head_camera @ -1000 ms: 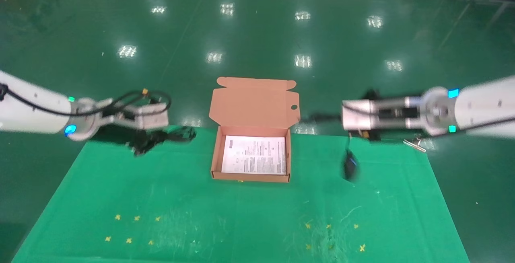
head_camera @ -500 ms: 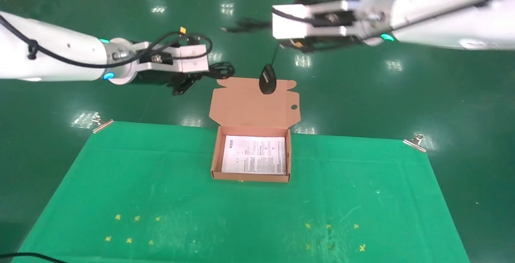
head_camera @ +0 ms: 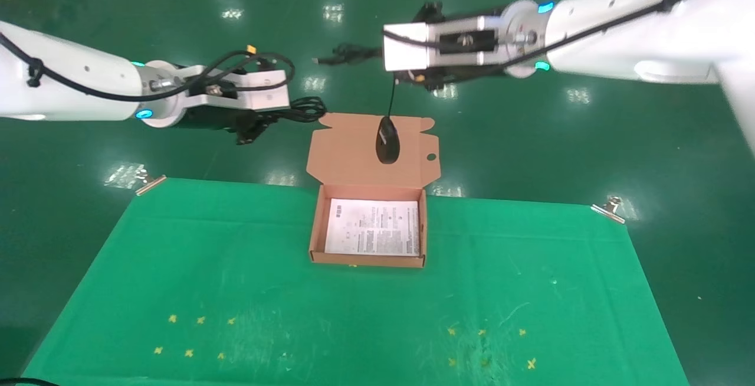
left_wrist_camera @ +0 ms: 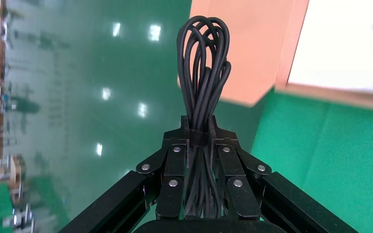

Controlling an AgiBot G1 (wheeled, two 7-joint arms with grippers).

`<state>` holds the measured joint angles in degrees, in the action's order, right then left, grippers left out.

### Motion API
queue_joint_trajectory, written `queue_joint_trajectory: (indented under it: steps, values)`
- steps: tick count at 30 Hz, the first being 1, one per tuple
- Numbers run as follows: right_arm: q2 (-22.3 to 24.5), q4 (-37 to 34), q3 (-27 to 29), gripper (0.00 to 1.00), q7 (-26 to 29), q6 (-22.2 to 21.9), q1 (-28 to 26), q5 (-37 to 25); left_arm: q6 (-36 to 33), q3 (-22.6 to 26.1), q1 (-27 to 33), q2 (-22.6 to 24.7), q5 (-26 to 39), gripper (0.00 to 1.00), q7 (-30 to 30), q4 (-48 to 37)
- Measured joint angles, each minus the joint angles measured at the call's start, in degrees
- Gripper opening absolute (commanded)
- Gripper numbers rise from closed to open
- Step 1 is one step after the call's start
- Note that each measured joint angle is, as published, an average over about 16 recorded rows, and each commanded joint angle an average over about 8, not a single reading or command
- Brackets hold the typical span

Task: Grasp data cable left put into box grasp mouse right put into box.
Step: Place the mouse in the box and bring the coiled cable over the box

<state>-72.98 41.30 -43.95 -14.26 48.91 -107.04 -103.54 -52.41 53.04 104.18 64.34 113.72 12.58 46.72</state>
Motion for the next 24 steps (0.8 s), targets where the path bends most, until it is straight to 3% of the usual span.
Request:
queue_joint_trajectory:
  steps: [15,24]
  values:
    - [-4.44,-5.85,-3.18,0.0,-2.41,-1.5,5.2,3.52,-1.96,2.23,-0.08,-3.34,8.29,0.0,8.66,1.68]
    - [-5.09,-7.9,-7.64,0.0,-0.57,-4.26,9.09,7.77,-2.53,2.53,-0.55,-4.06,9.89,0.0,11.34,4.17]
